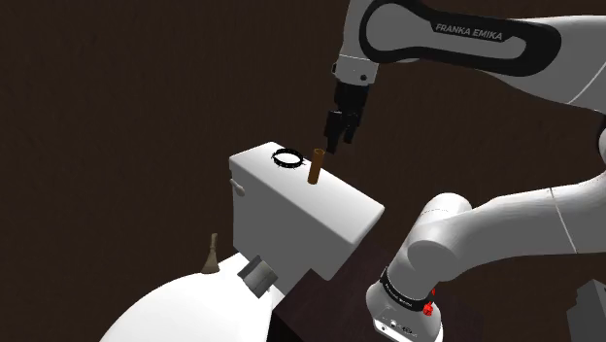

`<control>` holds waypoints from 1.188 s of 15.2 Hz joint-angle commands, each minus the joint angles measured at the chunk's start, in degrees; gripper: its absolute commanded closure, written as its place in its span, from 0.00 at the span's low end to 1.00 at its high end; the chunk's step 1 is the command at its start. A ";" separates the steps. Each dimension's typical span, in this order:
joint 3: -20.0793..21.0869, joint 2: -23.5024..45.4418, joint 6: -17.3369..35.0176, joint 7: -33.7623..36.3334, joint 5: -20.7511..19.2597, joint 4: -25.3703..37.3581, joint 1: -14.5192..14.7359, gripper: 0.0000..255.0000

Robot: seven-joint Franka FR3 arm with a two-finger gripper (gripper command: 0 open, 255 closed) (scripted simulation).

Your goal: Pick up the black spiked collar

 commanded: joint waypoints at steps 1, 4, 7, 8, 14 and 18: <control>0.00 0.00 0.00 0.00 0.00 0.00 0.00 0.00; -1.99 4.80 5.19 -4.84 -1.45 -0.21 0.51 0.00; -3.85 10.20 10.20 -9.54 -2.51 0.39 1.09 0.00; -4.41 12.11 11.81 -11.09 -2.75 0.77 1.27 0.00; -7.35 24.39 20.47 -20.26 -3.15 4.86 2.60 0.00; -8.58 33.07 25.08 -26.35 -2.36 9.21 3.33 0.00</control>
